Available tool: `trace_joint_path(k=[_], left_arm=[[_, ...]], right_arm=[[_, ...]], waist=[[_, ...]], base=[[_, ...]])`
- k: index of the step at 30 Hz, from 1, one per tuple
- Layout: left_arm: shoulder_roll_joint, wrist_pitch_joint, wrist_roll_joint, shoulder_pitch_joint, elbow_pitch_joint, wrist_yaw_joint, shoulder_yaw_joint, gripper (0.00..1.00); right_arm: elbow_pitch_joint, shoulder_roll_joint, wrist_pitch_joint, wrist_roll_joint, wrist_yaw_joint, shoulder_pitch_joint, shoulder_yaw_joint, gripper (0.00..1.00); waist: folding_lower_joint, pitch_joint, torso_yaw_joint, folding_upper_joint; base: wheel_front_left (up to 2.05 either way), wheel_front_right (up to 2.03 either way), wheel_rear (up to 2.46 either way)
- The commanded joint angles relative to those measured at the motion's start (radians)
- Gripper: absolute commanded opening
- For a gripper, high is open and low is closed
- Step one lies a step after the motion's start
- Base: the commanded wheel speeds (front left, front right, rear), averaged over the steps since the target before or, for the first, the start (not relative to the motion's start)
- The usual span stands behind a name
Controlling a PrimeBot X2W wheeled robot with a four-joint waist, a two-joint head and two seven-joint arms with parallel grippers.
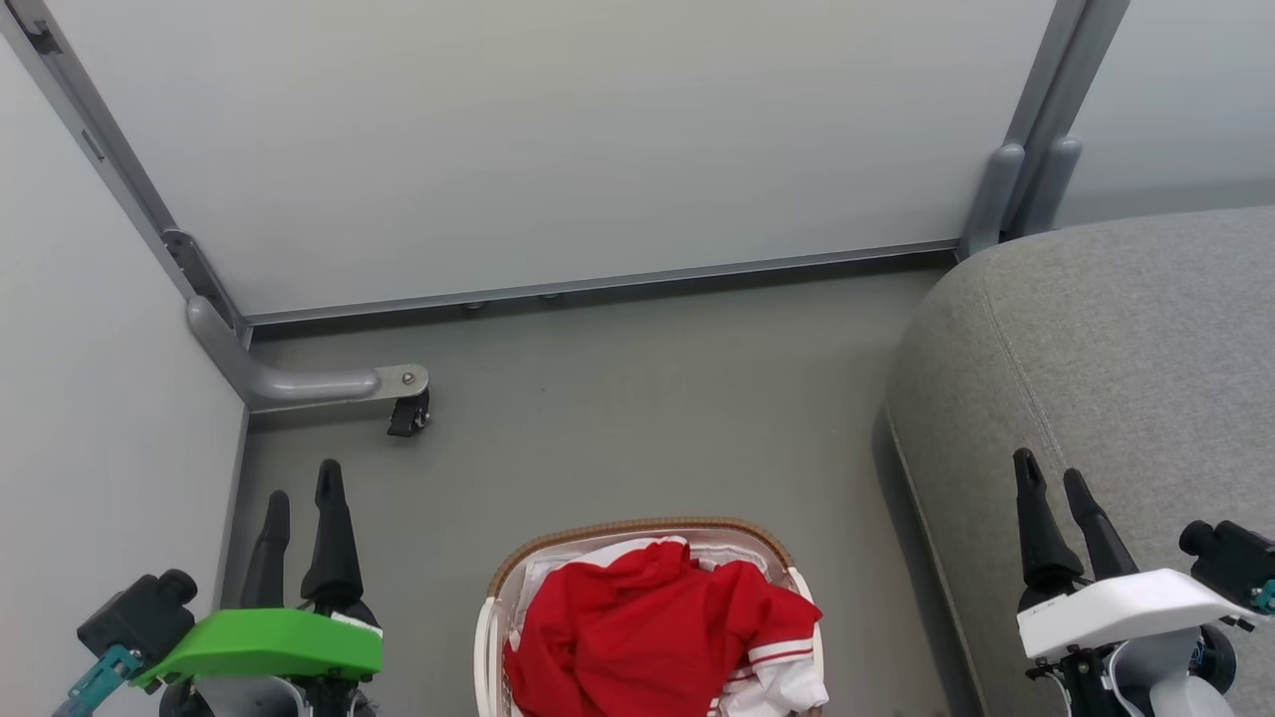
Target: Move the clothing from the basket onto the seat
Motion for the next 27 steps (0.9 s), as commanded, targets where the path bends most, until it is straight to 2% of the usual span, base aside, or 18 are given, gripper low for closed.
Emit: trace_joint_path(k=[1,27], left_arm=[[0.007,-0.010,0.037,0.007,-0.005,0.006,0.001,1.00],[0.009,-0.076,0.272,0.038,0.051,0.005,-0.025,1.00]], right_arm=[[-0.006,-0.007,-0.011,-0.038,0.000,0.000,0.003,1.00],[0.012,-0.010,-0.078,-0.322,0.000,0.019,0.016,1.00]], waist=[[0.0000,0.000,0.000,0.0000],[0.0000,-0.003,0.007,0.0000]], base=[[0.00,0.00,0.00],[0.00,0.00,0.00]])
